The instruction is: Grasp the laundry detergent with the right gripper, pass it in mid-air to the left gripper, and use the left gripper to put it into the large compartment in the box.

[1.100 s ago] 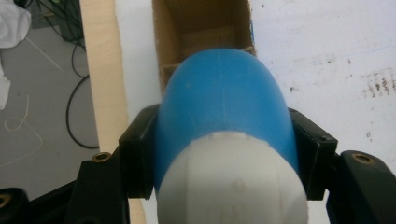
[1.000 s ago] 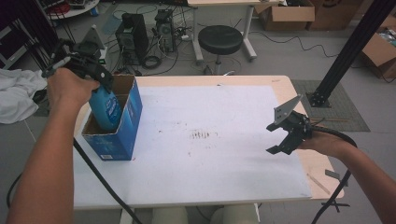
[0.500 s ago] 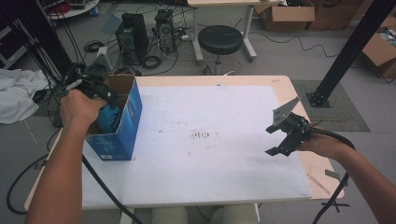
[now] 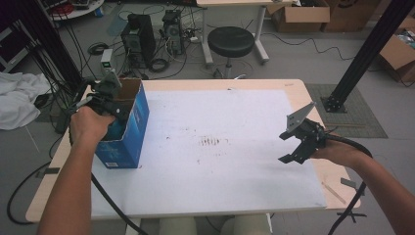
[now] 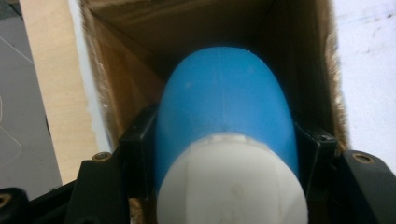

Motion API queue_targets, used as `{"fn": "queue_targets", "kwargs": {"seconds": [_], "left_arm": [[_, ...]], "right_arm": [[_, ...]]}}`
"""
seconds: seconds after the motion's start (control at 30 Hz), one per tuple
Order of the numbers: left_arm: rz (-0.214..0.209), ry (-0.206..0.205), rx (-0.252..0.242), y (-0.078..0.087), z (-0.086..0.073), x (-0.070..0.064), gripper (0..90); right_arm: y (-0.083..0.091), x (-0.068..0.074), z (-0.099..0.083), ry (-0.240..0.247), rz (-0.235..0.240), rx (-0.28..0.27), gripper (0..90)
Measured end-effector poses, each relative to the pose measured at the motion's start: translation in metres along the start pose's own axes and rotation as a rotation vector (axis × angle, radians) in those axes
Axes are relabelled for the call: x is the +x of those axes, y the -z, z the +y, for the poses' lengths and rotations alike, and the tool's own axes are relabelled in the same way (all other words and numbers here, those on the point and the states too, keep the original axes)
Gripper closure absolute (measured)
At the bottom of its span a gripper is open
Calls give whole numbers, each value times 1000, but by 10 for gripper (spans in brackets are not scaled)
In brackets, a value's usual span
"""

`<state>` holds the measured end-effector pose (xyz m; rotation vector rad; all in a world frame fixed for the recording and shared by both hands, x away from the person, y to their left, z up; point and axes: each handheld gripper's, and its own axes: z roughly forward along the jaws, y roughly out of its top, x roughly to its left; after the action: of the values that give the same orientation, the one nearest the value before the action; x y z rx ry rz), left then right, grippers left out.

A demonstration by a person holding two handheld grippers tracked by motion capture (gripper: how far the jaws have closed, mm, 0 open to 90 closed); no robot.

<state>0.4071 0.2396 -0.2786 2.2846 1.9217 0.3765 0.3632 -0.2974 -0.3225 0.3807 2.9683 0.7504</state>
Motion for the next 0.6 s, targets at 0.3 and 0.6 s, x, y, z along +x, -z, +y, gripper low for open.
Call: {"fn": "queue_targets", "kwargs": {"seconds": [0.3,0.6], "left_arm": [[-3,-2,4,-6,-2,1,381],[-15,22,28,-6,-2,4,376]], "right_arm": [[0,-1,-3,-8,-1,-3,159],[-2,2,-2,-1,5,-8,160]]}}
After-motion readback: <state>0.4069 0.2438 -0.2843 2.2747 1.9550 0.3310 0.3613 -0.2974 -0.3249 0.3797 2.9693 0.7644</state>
